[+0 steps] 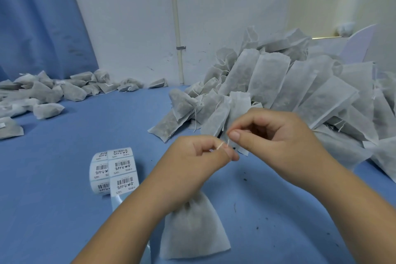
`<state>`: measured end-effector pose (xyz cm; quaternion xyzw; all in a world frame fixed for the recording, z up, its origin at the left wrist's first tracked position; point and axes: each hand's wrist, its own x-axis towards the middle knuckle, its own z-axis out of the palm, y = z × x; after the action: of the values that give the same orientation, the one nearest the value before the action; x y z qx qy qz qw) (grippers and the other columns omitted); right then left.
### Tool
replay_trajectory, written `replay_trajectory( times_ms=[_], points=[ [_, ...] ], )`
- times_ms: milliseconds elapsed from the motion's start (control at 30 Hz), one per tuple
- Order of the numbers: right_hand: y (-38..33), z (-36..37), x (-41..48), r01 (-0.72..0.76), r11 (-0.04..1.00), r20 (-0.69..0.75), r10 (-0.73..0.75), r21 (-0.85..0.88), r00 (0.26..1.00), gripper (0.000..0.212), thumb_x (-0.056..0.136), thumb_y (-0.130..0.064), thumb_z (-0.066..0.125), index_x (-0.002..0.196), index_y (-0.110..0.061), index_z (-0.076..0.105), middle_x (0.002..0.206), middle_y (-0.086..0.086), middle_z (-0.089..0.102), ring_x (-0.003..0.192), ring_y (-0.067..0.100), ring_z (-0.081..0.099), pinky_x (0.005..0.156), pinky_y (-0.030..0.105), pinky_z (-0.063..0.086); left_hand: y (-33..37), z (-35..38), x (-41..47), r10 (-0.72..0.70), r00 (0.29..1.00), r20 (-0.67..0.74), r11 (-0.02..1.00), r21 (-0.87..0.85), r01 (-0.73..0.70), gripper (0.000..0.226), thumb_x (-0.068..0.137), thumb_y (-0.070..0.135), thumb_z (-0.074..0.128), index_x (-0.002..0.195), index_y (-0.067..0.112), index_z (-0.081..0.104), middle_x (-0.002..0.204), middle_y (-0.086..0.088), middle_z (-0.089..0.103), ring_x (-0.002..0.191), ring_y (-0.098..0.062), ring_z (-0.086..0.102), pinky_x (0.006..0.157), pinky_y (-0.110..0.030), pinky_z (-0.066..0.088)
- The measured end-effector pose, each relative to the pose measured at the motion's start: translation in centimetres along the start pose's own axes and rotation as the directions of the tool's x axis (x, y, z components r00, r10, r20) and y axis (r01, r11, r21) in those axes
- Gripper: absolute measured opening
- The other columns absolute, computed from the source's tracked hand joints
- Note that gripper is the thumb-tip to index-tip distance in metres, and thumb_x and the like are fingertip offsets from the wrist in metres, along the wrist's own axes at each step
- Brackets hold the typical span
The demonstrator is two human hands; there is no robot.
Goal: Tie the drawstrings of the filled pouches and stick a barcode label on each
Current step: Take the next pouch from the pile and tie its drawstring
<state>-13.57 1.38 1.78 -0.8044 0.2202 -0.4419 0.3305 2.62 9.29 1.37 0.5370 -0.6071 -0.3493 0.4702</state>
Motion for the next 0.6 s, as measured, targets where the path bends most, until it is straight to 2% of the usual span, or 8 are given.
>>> replay_trajectory(
  times_ms=[67, 167, 267, 367, 433, 500, 600],
  points=[
    [-0.1, 0.4, 0.0, 0.026, 1.0, 0.02, -0.026, -0.004, 0.999, 0.007, 0.077, -0.02, 0.071, 0.074, -0.025, 0.074, 0.07, -0.011, 0.065, 0.063, 0.004, 0.056, 0.06, 0.015, 0.042, -0.1, 0.2, -0.1, -0.006, 0.997, 0.072, 0.999, 0.05, 0.002, 0.026, 0.093, 0.026, 0.063, 0.07, 0.024, 0.073, 0.041, 0.018, 0.042, 0.039, 0.002, 0.037, 0.043, -0.006, 0.027],
    [-0.1, 0.9, 0.0, 0.028, 1.0, 0.068, -0.028, 0.001, 0.997, 0.005, 0.078, -0.02, 0.074, 0.073, -0.022, 0.073, 0.07, -0.012, 0.064, 0.064, 0.004, 0.057, 0.061, 0.013, 0.041, -0.1, 0.2, -0.2, -0.035, 0.994, 0.105, 0.999, 0.034, 0.031, 0.024, 0.084, 0.035, 0.065, 0.063, 0.027, 0.072, 0.041, 0.014, 0.035, 0.041, -0.004, 0.031, 0.044, -0.013, 0.028],
    [0.0, 1.0, 0.0, -0.004, 0.999, 0.015, 0.005, -0.05, 1.0, 0.008, 0.081, -0.018, 0.077, 0.078, -0.024, 0.073, 0.076, -0.015, 0.064, 0.065, 0.005, 0.055, 0.063, 0.012, 0.04, -0.1, 0.1, 0.0, -0.085, 0.991, 0.104, 0.982, -0.159, 0.101, 0.026, 0.077, 0.032, 0.055, 0.058, 0.02, 0.069, 0.04, 0.006, 0.028, 0.04, -0.01, 0.024, 0.043, -0.02, 0.024],
    [-0.2, 0.6, 0.1, -0.021, 0.991, -0.112, 0.005, -0.135, 0.994, 0.017, 0.079, -0.022, 0.079, 0.089, -0.03, 0.068, 0.091, -0.014, 0.059, 0.072, 0.009, 0.057, 0.065, 0.017, 0.041, -0.1, -0.1, 0.1, -0.113, 0.985, 0.129, 0.915, -0.373, 0.153, 0.02, 0.075, 0.022, 0.061, 0.057, 0.013, 0.066, 0.038, 0.004, 0.024, 0.038, -0.011, 0.017, 0.047, -0.026, 0.016],
    [-0.7, 0.2, 0.0, -0.014, 0.997, -0.165, 0.001, -0.078, 0.986, 0.015, 0.076, -0.025, 0.077, 0.085, -0.033, 0.067, 0.086, -0.014, 0.058, 0.068, 0.008, 0.056, 0.062, 0.018, 0.042, -0.2, -0.2, 0.3, -0.121, 0.979, 0.166, 0.842, -0.505, 0.189, 0.021, 0.071, 0.028, 0.06, 0.056, 0.013, 0.063, 0.037, 0.005, 0.024, 0.035, -0.009, 0.017, 0.046, -0.026, 0.012],
    [-1.2, 0.0, -0.1, -0.039, 0.999, -0.107, 0.038, -0.004, 0.993, 0.003, 0.076, -0.026, 0.071, 0.078, -0.029, 0.071, 0.073, -0.006, 0.062, 0.062, 0.007, 0.055, 0.057, 0.019, 0.043, -0.4, -0.4, 0.4, -0.121, 0.969, 0.214, 0.761, -0.607, 0.229, 0.024, 0.074, 0.03, 0.057, 0.057, 0.014, 0.061, 0.037, 0.006, 0.024, 0.033, -0.007, 0.017, 0.046, -0.026, 0.01],
    [-1.5, 0.5, -0.4, -0.109, 0.992, 0.063, 0.105, 0.056, 0.992, 0.012, 0.084, -0.016, 0.073, 0.076, -0.024, 0.074, 0.064, 0.003, 0.067, 0.057, 0.007, 0.059, 0.05, 0.019, 0.044, -0.5, -0.6, 0.5, -0.101, 0.96, 0.26, 0.712, -0.656, 0.252, 0.026, 0.077, 0.03, 0.055, 0.057, 0.014, 0.06, 0.037, 0.007, 0.025, 0.033, -0.005, 0.019, 0.046, -0.026, 0.01]
  ],
)
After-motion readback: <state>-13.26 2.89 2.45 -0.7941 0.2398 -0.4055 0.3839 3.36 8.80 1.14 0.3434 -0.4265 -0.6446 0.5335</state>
